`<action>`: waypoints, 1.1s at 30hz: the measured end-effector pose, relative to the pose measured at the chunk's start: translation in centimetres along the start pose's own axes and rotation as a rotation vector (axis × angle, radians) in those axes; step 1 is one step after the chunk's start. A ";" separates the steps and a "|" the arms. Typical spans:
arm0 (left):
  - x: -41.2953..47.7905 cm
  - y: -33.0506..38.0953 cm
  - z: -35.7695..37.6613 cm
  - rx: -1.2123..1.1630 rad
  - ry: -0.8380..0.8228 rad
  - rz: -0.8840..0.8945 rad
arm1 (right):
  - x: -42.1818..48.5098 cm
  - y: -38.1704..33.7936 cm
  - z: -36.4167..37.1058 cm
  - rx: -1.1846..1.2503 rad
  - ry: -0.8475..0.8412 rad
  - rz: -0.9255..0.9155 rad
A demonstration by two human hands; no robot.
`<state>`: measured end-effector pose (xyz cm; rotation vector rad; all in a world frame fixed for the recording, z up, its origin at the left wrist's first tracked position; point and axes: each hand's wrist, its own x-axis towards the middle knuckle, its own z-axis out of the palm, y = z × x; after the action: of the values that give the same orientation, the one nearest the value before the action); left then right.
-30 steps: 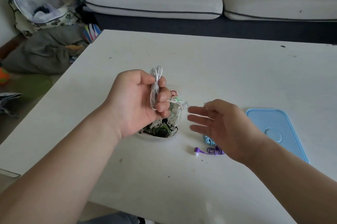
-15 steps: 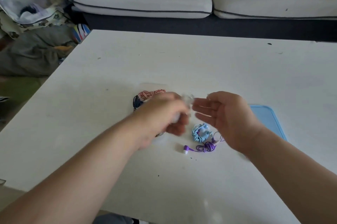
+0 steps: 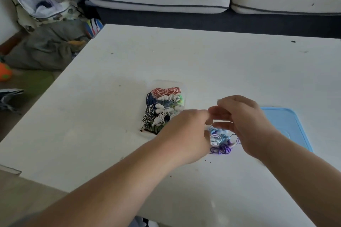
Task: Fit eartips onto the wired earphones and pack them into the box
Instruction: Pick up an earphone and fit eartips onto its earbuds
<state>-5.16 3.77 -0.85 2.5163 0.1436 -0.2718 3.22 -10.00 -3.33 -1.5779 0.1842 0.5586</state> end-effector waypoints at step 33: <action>-0.5 -3.7 -8.0 -1.465 -0.107 -0.280 | -2.0 -1.7 3.3 0.425 -0.432 0.120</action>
<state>-4.96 11.37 3.63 1.0223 0.4524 -0.2608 1.46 -7.08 -0.84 -1.0128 0.0625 0.8778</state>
